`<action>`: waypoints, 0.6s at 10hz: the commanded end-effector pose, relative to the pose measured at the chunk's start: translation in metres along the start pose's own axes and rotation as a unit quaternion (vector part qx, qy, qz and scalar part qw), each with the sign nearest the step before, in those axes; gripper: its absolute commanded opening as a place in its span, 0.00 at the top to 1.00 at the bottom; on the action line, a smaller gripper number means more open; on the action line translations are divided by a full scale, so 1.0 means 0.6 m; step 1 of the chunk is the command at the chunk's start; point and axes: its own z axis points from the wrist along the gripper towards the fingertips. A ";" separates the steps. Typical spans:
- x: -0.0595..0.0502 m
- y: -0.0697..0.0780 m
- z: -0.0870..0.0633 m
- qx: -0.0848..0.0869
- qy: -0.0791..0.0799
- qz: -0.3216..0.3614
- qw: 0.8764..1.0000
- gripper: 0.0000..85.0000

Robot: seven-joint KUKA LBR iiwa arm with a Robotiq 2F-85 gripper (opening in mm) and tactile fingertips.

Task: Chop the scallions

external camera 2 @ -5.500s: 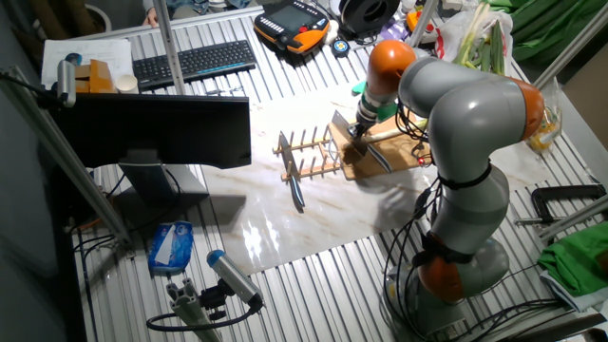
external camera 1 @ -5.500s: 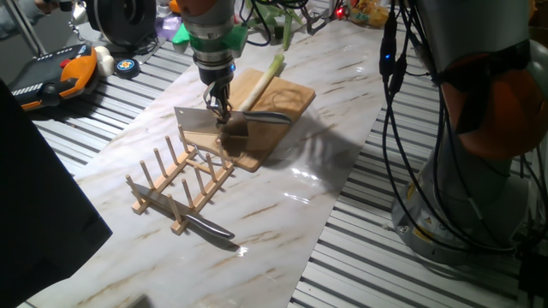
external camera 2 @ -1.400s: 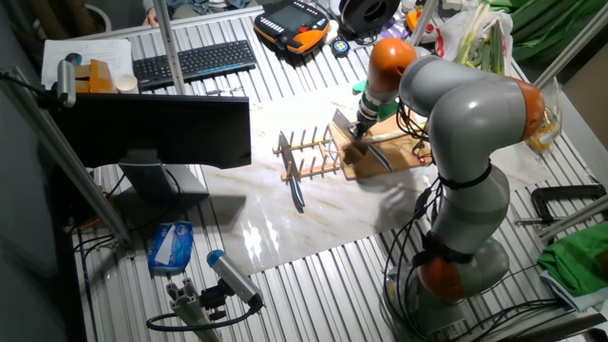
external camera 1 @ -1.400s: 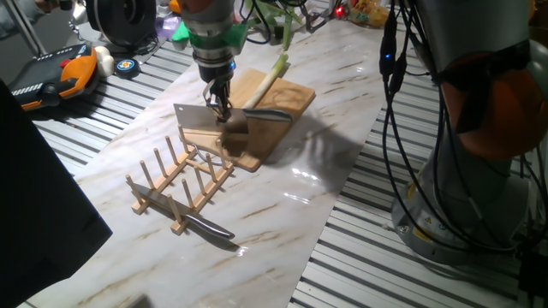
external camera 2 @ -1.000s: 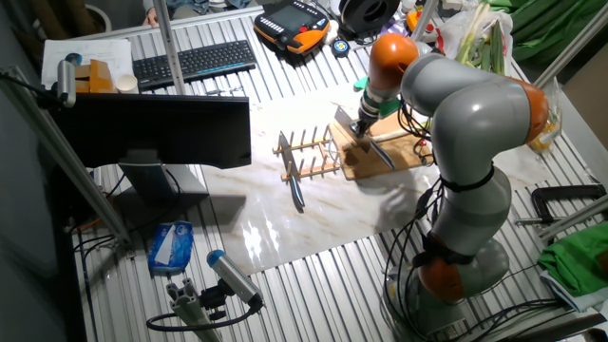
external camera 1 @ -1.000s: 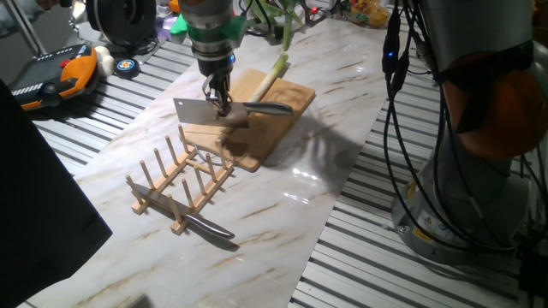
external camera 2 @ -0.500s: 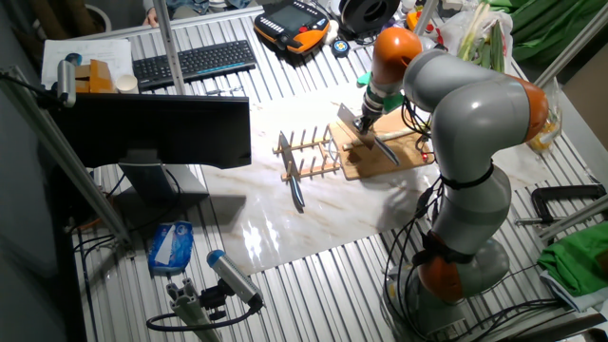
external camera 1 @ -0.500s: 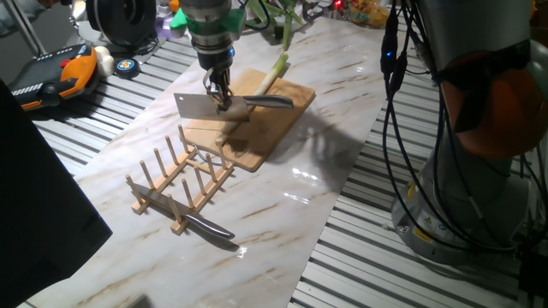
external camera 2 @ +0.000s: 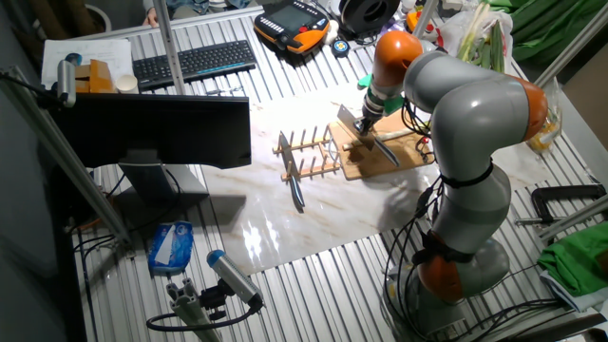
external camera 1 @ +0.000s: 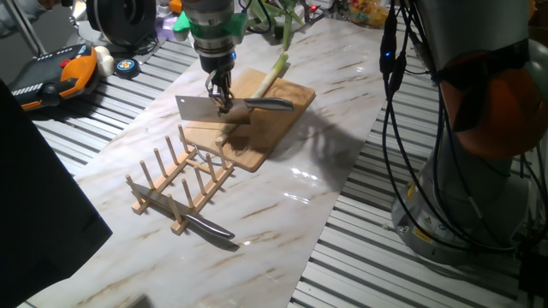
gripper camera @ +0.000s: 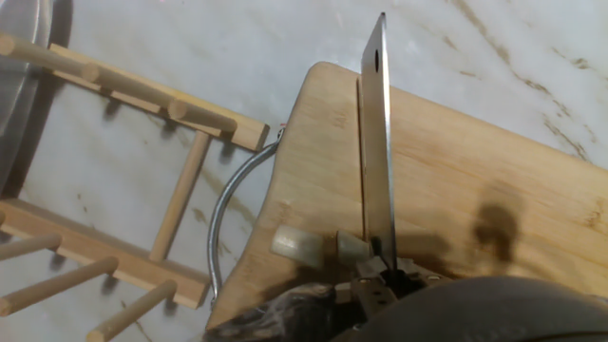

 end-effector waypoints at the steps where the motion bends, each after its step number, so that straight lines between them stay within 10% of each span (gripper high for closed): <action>1: 0.000 0.000 0.000 0.000 0.000 0.000 1.000 0.99; 6: -0.001 -0.004 0.006 -0.003 0.000 -0.001 1.000 0.99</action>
